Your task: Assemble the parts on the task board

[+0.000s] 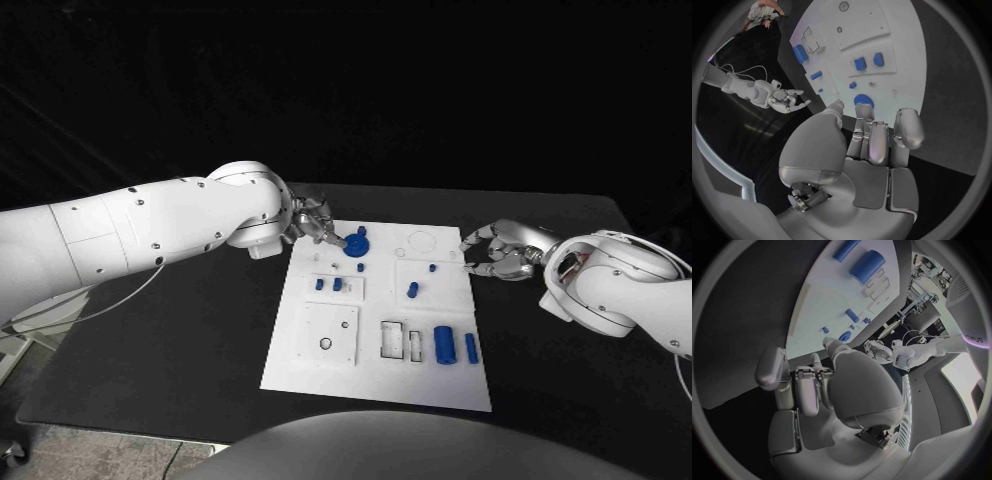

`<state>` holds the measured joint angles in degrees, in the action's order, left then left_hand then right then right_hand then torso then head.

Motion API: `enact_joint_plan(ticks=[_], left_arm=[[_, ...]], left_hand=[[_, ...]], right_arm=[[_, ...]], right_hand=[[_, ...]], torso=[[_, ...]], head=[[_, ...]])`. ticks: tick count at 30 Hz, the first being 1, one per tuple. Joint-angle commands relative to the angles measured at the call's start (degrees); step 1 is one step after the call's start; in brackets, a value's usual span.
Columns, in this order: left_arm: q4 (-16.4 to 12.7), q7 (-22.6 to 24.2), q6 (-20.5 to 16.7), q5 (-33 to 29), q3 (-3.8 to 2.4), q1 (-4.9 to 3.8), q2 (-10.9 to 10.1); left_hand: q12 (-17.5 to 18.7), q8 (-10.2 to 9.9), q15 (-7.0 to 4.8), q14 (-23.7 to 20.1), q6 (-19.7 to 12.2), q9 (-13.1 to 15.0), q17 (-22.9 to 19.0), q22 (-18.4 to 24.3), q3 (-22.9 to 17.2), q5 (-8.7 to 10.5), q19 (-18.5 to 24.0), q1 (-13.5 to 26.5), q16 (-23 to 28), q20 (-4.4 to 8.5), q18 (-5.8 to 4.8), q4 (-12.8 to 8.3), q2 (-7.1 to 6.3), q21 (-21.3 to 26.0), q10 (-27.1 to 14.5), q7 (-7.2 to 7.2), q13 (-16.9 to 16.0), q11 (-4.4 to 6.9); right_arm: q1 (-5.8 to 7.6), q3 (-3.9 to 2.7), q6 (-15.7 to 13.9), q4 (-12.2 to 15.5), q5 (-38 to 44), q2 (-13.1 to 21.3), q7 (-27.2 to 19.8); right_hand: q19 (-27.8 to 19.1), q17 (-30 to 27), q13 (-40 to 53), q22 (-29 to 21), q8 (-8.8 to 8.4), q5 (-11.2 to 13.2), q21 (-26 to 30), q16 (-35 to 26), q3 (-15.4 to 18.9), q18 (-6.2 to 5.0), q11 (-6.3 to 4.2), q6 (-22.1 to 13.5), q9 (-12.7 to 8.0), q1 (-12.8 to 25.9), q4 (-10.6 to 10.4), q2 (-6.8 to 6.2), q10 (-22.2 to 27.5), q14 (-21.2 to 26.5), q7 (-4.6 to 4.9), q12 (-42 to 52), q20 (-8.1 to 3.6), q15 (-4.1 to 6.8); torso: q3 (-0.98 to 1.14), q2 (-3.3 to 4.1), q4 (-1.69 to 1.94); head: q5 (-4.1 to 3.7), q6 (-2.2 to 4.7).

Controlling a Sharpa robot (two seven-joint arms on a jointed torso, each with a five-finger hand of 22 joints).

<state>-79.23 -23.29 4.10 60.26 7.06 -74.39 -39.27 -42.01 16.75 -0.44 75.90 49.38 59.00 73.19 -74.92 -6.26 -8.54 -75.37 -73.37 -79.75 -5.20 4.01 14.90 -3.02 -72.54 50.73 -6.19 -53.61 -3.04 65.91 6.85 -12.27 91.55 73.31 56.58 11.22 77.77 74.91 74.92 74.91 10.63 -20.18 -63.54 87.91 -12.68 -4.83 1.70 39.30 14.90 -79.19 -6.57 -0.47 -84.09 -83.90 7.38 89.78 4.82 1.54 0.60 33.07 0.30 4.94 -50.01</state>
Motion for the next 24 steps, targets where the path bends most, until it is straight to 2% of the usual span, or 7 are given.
enact_joint_plan(ticks=[1,2,5,8,10,14,24], left_arm=[[0.4,14.9,-5.7,8.8,0.42,0.14,0.8],[0.5,16.6,-6.0,11.1,0.65,0.26,1.1],[1.0,20.4,-7.7,18.3,1.47,0.77,1.9],[1.7,22.6,-9.2,23.8,2.09,1.42,2.6],[2.5,23.6,-10.4,26.9,2.36,2.05,3.3],[4.4,24.7,-11.7,31.1,2.63,3.26,4.4],[6.5,25.0,-12.2,35.9,2.76,4.7,6.3]], left_hand=[[10.1,-4.3,1.16,-2.4,-1.9,-6.2,-4.5,-9.3,-0.9,2.15,-0.9,-5.8,3.9,-1.5,0.02,-0.4,-1.12,-0.7,-3.5,-1.52,8.9,-1.97],[12.1,-5.5,1.19,-1.8,-2.1,-8.4,-4.8,-9.5,-1.2,1.5,-1.6,-7.5,3.9,-1.42,0.07,-0.5,-1.75,-1.4,-3.8,-0.94,11.1,-1.57],[15.9,-8.0,-0.17,-1.2,-2.7,-13.1,-6.5,-10.2,-2.4,0.79,-3.3,-11.6,4.7,-0.79,-0.23,-1.0,-2.61,-3.3,-5.8,0.12,15.5,-0.39],[17.0,-8.9,-0.79,-0.5,-2.5,-15.6,-6.9,-10.4,-3.2,-0.2,-4.0,-13.6,4.7,-0.25,-0.43,-1.3,-3.37,-3.9,-6.5,1.51,17.3,0.48],[16.7,-9.6,-0.86,-0.2,-2.9,-17.2,-7.1,-10.4,-3.3,-0.87,-4.1,-14.1,4.6,-0.03,-0.5,-1.2,-3.93,-4.1,-7.1,2.52,17.7,0.36],[15.1,-10.6,-0.33,-0.1,-4.5,-19.0,-7.3,-10.5,-3.3,-1.83,-4.3,-14.6,4.3,-0.24,-0.62,-1.3,-4.45,-4.4,-8.2,3.66,17.1,-0.51],[13.3,-10.4,-0.26,-0.1,-4.4,-20.1,-7.5,-10.5,-3.7,-2.61,-4.3,-15.1,4.0,-0.39,-0.61,-1.5,-4.2,-4.4,-8.7,4.22,16.5,-0.43]], right_arm=[[-0.04,0.01,-0.4,0.1,0.2,0.0,-1.0],[-0.04,0.01,-0.4,0.1,0.2,0.0,-1.1],[-0.04,0.01,-0.6,0.2,0.2,0.0,-1.3],[-0.04,0.01,-0.8,0.2,0.2,0.1,-1.5],[-0.04,0.01,-0.9,0.3,0.2,0.1,-1.6],[-0.04,0.01,-1.1,0.3,0.2,0.2,-1.8],[-0.05,0.01,-1.0,0.5,0.2,0.3,-1.8]], right_hand=[[-0.4,13.8,15.1,7.5,-0.33,-0.2,0.1,-0.1,-0.4,-0.86,0.48,0.3,-0.1,-0.1,-0.1,0.49,-5.9,-4.9,0.14,0.2,0.15,-0.29],[-0.4,13.8,15.1,7.5,-0.33,-0.2,0.1,-0.1,-0.4,-0.85,0.48,0.3,-0.1,-0.1,-0.1,0.46,-5.9,-4.9,0.14,0.2,0.15,-0.29],[-0.4,13.8,15.1,7.5,-0.33,-0.2,0.1,-0.1,-0.4,-0.85,0.48,0.3,-0.1,-0.1,-0.1,0.46,-5.9,-4.9,0.14,0.2,0.15,-0.29],[-0.4,13.8,15.1,7.5,-0.33,-0.2,0.1,-0.1,-0.4,-0.85,0.48,0.3,-0.1,-0.1,-0.1,0.46,-5.9,-4.9,0.14,0.2,0.15,-0.29],[-0.4,13.8,15.1,7.5,-0.32,-0.2,0.1,-0.1,-0.4,-0.85,0.49,0.4,-0.1,0.0,-0.1,0.41,-5.9,-5.0,0.14,0.2,0.15,-0.3],[-0.4,13.8,15.1,7.5,-0.32,-0.2,0.1,-0.1,-0.4,-0.85,0.49,0.4,-0.1,0.0,-0.1,0.41,-5.9,-5.0,0.14,0.2,0.15,-0.3],[-0.4,13.8,15.1,7.5,-0.32,-0.2,0.1,-0.1,-0.4,-0.85,0.49,0.4,-0.1,0.0,-0.1,0.41,-5.9,-5.0,0.14,0.2,0.15,-0.3]], torso=[[-0.04,0.02,0.02],[-0.05,0.03,0.0],[-0.03,0.02,-0.05],[-0.04,0.04,0.0],[-0.04,0.05,0.04],[-0.04,0.05,-0.03],[-0.02,0.0,0.04]], head=[[-0.16,0.01],[-0.16,0.01],[-0.13,0.01],[-0.25,0.01],[-0.32,0.01],[-0.4,0.01],[-0.43,0.01]])
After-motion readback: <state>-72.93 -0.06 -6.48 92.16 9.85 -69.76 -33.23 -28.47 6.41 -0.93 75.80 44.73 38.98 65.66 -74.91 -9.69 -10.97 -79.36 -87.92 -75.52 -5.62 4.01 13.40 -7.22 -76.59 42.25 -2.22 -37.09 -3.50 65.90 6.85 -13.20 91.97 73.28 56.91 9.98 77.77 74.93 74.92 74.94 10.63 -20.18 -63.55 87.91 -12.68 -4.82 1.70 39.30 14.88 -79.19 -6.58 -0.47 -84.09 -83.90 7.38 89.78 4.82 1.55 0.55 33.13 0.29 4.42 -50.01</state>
